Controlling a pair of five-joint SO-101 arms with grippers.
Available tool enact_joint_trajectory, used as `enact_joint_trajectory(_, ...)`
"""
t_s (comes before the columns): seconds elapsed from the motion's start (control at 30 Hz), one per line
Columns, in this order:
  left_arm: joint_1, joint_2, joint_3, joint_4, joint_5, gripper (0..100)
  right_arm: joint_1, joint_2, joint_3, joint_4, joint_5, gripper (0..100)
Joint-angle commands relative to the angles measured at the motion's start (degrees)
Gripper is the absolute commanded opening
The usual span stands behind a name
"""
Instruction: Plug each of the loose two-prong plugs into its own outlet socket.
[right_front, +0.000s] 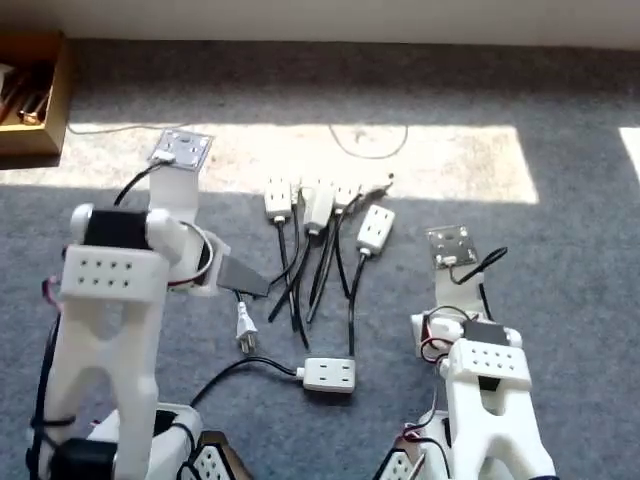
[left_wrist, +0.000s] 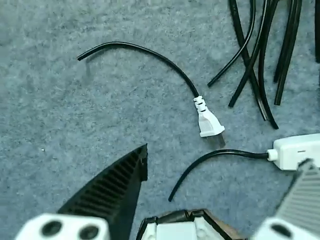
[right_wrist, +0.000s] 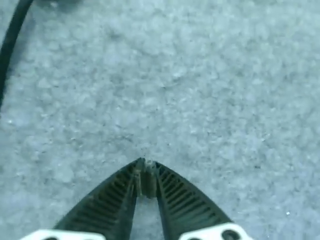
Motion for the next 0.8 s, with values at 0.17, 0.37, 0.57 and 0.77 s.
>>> enact_joint_trajectory(0.17, 10.42, 16.04, -3.38, 4.84, -0.79, 21, 0.66, -1.19, 1.19, -4.26, 0.09, 0.5)
enact_joint_trajectory(0.37, 15.78, 19.56, 6.81, -2.46, -0.79, 21, 0.48, -1.19, 1.36, -4.35, 0.09, 0.5)
enact_joint_trajectory(0.57, 17.27, 23.25, 13.05, -10.55, -0.79, 21, 0.48, -1.19, 1.36, -4.35, 0.09, 0.5)
enact_joint_trajectory(0.77, 14.46, 28.7, 13.14, -16.97, -0.88, 22, 0.48, -1.19, 1.36, -4.35, 0.09, 0.5)
